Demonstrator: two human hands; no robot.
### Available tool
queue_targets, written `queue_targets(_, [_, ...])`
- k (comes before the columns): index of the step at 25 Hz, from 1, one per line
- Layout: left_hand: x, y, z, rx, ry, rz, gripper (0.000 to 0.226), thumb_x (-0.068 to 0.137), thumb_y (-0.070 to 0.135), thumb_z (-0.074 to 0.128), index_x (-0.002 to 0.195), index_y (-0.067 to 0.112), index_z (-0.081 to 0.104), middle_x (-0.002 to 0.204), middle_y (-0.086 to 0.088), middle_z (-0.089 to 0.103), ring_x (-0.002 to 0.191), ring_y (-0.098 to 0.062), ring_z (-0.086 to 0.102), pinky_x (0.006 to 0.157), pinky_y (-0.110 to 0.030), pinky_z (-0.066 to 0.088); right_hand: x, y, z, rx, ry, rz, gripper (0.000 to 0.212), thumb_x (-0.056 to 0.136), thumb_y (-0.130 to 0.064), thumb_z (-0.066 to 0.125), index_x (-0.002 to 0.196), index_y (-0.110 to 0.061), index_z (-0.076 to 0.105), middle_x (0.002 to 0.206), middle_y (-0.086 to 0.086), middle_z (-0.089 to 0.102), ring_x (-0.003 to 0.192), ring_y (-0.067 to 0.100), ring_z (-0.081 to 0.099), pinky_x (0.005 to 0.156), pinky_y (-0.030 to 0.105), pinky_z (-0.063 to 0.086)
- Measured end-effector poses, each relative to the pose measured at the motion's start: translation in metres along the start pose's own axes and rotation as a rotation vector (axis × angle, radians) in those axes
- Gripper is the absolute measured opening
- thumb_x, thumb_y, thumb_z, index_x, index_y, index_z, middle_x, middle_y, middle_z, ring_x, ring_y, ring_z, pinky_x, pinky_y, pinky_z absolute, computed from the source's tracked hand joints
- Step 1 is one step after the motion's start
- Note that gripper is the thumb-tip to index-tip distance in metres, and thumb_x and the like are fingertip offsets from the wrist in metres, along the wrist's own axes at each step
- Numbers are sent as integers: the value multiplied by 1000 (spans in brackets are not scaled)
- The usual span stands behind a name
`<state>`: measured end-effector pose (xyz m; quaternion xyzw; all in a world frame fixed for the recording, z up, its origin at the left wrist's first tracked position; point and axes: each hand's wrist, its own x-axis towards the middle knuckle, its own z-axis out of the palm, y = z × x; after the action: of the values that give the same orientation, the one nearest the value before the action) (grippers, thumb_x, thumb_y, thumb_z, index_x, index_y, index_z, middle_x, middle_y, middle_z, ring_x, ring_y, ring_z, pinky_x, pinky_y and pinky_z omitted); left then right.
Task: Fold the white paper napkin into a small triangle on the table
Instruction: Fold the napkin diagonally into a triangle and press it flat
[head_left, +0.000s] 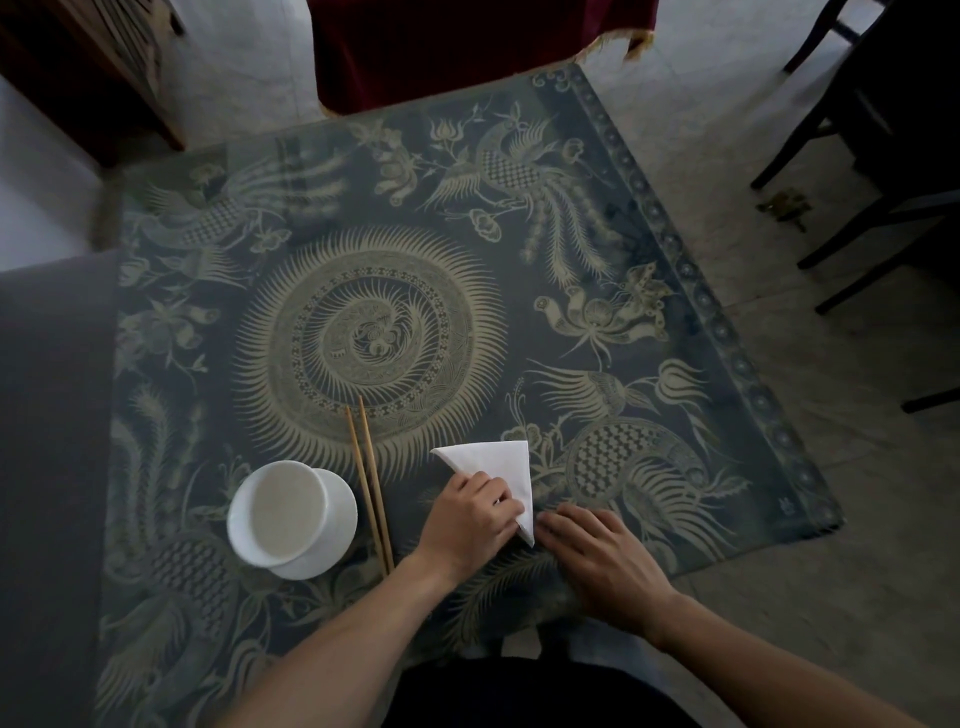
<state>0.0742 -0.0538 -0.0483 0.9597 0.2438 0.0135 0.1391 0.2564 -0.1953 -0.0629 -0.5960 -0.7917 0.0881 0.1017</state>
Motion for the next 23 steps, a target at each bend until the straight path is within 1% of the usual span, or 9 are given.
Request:
queue_targets(6, [-6, 0, 2, 4, -65, 23, 29, 81, 46, 67, 100, 24, 67, 97, 2, 62, 88, -19, 59, 77, -35, 48, -4, 2, -2, 41, -58, -2, 49, 82, -27, 62, 130, -17, 59, 136, 1, 58, 122, 23, 54, 91, 35, 49])
queue_targets(9, [-11, 0, 3, -5, -39, 42, 30, 81, 43, 68, 103, 24, 67, 99, 2, 63, 88, -20, 60, 76, -35, 49, -2, 5, -7, 100, -53, 29, 51, 77, -22, 74, 126, -19, 63, 132, -2, 61, 120, 20, 57, 90, 31, 50])
queue_targets(12, [-16, -4, 5, -63, 67, 42, 19, 88, 33, 63, 103, 23, 68, 97, 3, 63, 86, -19, 60, 73, -34, 47, 8, 4, -13, 135, -35, 92, 45, 75, -16, 68, 120, -20, 65, 125, -2, 65, 112, 19, 60, 85, 30, 50])
queue_targets(14, [-15, -12, 3, -97, 135, -64, 17, 88, 26, 63, 104, 21, 68, 101, 2, 63, 92, -19, 59, 76, -35, 45, 23, 3, -18, 121, -7, 173, 42, 78, -17, 60, 119, -20, 64, 123, -1, 64, 108, 21, 60, 81, 33, 50])
queue_targets(16, [-12, -25, -2, -120, 214, -260, 17, 87, 21, 65, 104, 19, 68, 103, 2, 62, 97, -21, 58, 80, -35, 45, 44, 1, -22, 98, 8, 278, 41, 83, -21, 63, 124, -17, 61, 126, 1, 62, 114, 25, 58, 84, 38, 51])
queue_targets(18, [-12, -40, -7, -140, 265, -469, 21, 84, 16, 70, 104, 18, 69, 104, 0, 61, 97, -24, 56, 80, -38, 47, 65, -3, -25, 80, -36, 342, 52, 87, -30, 66, 134, -13, 54, 139, 6, 55, 129, 30, 49, 95, 44, 48])
queue_targets(20, [-15, -53, -13, -137, 240, -561, 33, 80, 13, 73, 112, 20, 68, 111, -1, 61, 102, -27, 56, 84, -40, 47, 79, -5, -22, 44, -134, 325, 67, 93, -42, 56, 148, -10, 34, 157, 7, 30, 144, 30, 26, 111, 48, 33])
queue_targets(21, [-18, -55, -14, -113, 192, -514, 40, 81, 15, 70, 119, 20, 65, 119, -2, 60, 109, -27, 55, 89, -42, 46, 83, -6, -18, 21, -204, 303, 72, 97, -47, 46, 153, -11, 19, 161, 6, 12, 148, 29, 9, 117, 49, 20])
queue_targets(23, [-20, -52, -12, -21, 65, -277, 52, 87, 25, 59, 138, 19, 51, 141, -5, 51, 130, -27, 46, 105, -46, 39, 86, -7, -11, -32, -326, 261, 76, 99, -52, 29, 153, -11, -5, 160, 5, -15, 146, 26, -16, 119, 51, -1])
